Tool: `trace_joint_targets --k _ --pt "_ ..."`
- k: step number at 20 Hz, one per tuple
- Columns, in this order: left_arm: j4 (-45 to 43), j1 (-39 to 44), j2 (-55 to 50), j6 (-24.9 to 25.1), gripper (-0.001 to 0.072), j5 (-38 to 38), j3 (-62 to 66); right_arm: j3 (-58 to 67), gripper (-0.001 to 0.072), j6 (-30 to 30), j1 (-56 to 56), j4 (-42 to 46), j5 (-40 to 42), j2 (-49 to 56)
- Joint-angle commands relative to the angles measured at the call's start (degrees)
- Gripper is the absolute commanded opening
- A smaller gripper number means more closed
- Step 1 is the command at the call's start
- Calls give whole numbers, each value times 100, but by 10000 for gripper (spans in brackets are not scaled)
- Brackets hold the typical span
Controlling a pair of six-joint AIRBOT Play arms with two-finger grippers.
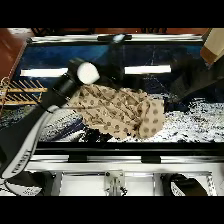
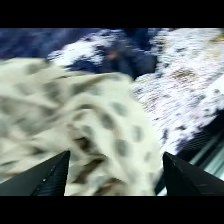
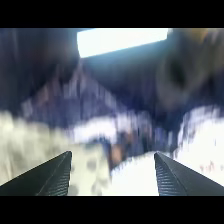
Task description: Fold the shirts.
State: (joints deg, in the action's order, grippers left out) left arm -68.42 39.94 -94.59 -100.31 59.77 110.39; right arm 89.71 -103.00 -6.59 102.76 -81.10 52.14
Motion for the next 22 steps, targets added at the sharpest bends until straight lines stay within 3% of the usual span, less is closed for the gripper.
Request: trace_joint_targets --k 1,3,6,8,14,22 --pt "-520 -1193 413 391 714 2094 20 -446 620 671 -2 -739 -933 669" --pt "-702 -2050 636 688 714 3362 -114 -1104 620 973 -2 -1246 -988 1043" --pt "-487 -2874 1056 612 714 3676 -1215 -2107 621 1421 0 -1930 -949 1462" --pt "-238 -2955 1425 608 715 3058 -2500 -2592 683 1631 0 -2365 -931 1696" --pt "804 -2474 1711 549 715 892 -5274 -2951 682 1698 -2 -2599 -422 1961" --pt "1285 -2024 1220 509 711 -612 -5779 -2975 682 1749 -7 -2813 -76 2590"
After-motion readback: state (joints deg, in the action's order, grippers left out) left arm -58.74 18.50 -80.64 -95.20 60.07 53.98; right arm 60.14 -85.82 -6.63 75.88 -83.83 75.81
